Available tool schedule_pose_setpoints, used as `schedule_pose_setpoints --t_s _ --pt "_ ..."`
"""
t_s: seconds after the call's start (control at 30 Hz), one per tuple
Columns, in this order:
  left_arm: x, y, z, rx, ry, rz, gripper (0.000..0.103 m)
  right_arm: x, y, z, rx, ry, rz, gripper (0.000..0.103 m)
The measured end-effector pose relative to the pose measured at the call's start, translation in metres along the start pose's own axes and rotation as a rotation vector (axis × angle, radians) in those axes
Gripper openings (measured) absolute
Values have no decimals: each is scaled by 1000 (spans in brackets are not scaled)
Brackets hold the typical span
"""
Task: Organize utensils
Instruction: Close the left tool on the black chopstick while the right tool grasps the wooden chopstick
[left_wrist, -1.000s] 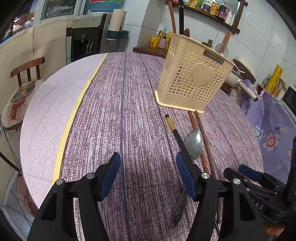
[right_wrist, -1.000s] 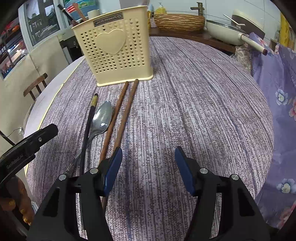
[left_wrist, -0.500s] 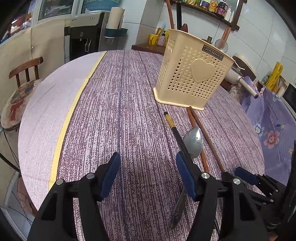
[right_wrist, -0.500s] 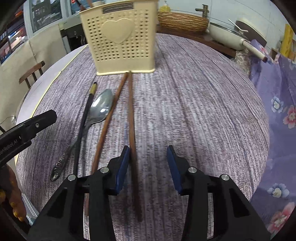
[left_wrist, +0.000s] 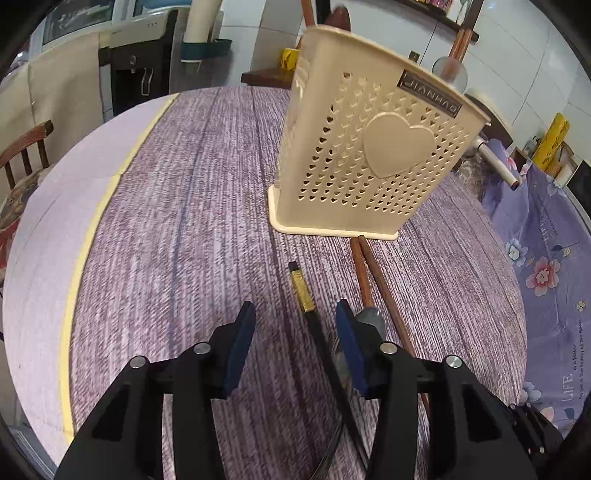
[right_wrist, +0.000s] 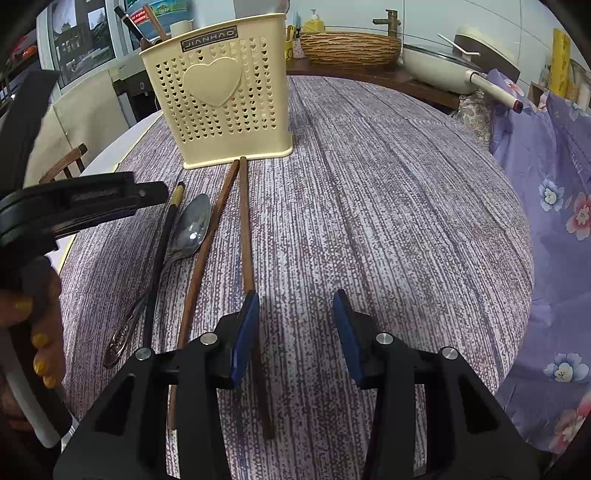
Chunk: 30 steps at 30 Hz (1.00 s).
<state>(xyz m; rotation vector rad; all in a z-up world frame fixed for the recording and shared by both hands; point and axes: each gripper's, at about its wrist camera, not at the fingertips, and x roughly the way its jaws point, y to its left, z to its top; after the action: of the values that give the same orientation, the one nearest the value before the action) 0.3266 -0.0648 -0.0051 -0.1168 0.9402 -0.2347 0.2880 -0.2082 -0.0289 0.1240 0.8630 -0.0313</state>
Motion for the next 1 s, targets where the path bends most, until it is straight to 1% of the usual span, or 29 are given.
schedule_pose_setpoints --t_s 0.07,0.13,0.2,0.33,0.47,0.6,0.67,0.73,0.83,1.0 --pt "9 -4 2 15 20 19 35 -1 -3 0 5 -2 -6 42" --pt "16 -3 2 9 39 18 34 -1 -6 0 9 -5 -10 42" --pt "17 -7 2 33 27 44 31 -1 -9 0 13 -5 -16 42" --pt "18 -8 2 41 26 60 24 1 -13 0 25 -6 -20 42" --pt "20 -10 2 71 20 85 13 5 -13 2 24 -3 -18 42" --pt "18 -4 3 79 32 69 10 4 -12 9 13 -12 -11 42" --pt "17 1 3 74 43 56 8 4 -12 15 21 -17 5 42" --pt "15 7 3 63 52 49 8 5 -14 21 28 -21 30 42" --pt "12 18 3 40 64 34 8 12 -10 32 17 -11 93 42" --pt "8 31 2 35 56 45 8 29 7 56 -45 5 156 42"
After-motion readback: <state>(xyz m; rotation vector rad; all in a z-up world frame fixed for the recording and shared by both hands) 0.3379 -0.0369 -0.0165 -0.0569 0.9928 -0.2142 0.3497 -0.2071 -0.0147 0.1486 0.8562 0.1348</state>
